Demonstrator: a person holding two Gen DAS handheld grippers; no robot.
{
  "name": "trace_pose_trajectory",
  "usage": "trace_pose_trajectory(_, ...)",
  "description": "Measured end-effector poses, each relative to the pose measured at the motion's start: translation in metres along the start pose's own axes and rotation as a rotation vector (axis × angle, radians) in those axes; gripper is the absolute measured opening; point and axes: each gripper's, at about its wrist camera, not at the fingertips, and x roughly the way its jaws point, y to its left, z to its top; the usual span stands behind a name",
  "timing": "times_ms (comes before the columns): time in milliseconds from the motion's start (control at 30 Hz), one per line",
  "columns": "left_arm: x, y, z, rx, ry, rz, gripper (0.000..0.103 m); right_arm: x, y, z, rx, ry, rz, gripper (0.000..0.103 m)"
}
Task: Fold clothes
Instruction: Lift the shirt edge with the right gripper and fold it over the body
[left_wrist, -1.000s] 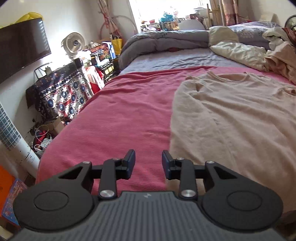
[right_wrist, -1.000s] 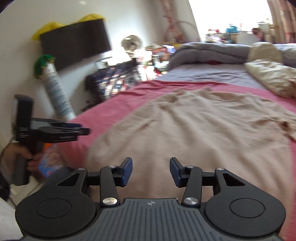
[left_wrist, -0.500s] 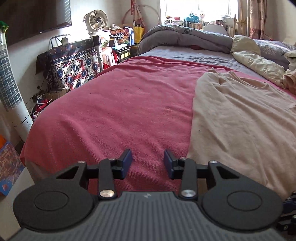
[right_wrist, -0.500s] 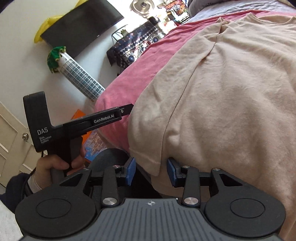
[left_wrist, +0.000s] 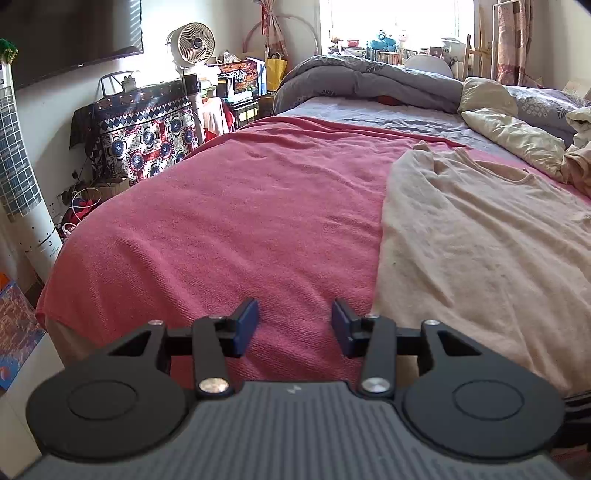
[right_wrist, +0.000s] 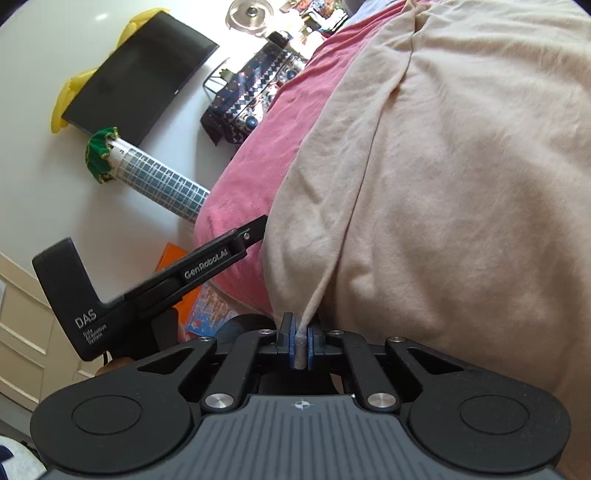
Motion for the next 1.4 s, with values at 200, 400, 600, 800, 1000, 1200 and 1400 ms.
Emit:
trace_pose_trajectory(200,-0.007,-0.004,0.005,0.03,-0.019,0.016,0.051,-0.027,0.005,0.018,0.003,-0.083,-0.035,0.005)
trace_pose_trajectory(400,-0.029,-0.012,0.021,0.08,-0.098,-0.057,0.051,-0.09,0.018,0.058,-0.013,-0.253,0.003,0.005)
trace_pose_trajectory(600,-0.026,-0.059,0.05,0.192,-0.19,-0.183,0.056,-0.171,0.041,0.136,-0.139,-0.457,-0.134,0.005)
trace_pose_trajectory(800,0.023,-0.134,0.087,0.319,-0.184,-0.16,0.06,-0.241,0.067,0.193,-0.26,-0.635,-0.231,0.005)
trace_pose_trajectory(1000,0.077,-0.199,0.098,0.429,-0.118,-0.103,0.06,-0.259,0.062,0.214,-0.28,-0.655,-0.271,0.005)
trace_pose_trajectory(1200,0.09,-0.219,0.093,0.453,-0.118,-0.125,0.06,-0.252,0.036,0.229,-0.222,-0.618,-0.269,0.005)
trace_pose_trajectory(1400,0.1,-0.22,0.09,0.542,-0.215,-0.009,0.067,-0.229,0.047,0.272,-0.207,-0.591,-0.096,0.005)
